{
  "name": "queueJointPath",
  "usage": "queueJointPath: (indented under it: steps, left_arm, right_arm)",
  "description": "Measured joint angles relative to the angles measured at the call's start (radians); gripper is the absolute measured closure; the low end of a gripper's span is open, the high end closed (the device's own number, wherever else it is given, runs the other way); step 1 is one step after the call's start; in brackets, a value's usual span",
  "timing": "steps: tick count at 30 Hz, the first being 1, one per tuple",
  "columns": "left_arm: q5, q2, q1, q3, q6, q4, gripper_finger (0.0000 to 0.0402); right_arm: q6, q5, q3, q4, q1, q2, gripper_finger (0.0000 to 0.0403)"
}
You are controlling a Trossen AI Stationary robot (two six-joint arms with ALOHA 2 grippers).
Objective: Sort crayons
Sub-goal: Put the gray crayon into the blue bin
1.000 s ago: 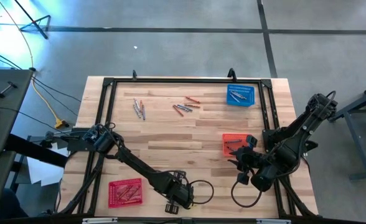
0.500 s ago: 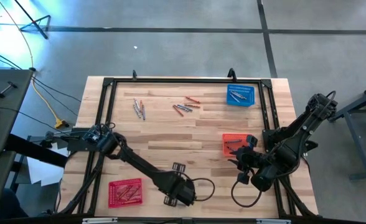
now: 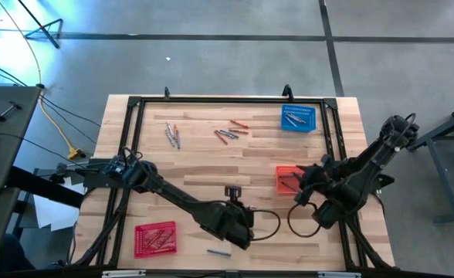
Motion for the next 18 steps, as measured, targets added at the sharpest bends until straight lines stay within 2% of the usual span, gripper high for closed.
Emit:
queueJointPath:
  steps: [4, 8, 13, 18]
  left_arm:
    - [-0.069, -0.003, 0.0, 0.039, 0.035, 0.004, 0.0401]
    - [-0.102, -0.037, 0.007, 0.04, 0.035, 0.012, 0.0401]
    - [-0.238, -0.08, 0.013, 0.04, 0.02, 0.08, 0.0401]
    - [-0.315, -0.093, 0.016, 0.04, 0.131, 0.267, 0.0401]
  right_arm:
    - [0.108, -0.016, -0.198, 0.12, 0.0, -0.029, 0.0289]
    - [0.095, 0.048, -0.347, 0.355, 0.0, -0.084, 0.0289]
    - [-0.158, 0.197, -0.44, 0.693, 0.0, -0.159, 0.0289]
    - [-0.534, 0.242, -0.45, 1.002, 0.001, -0.222, 0.0289]
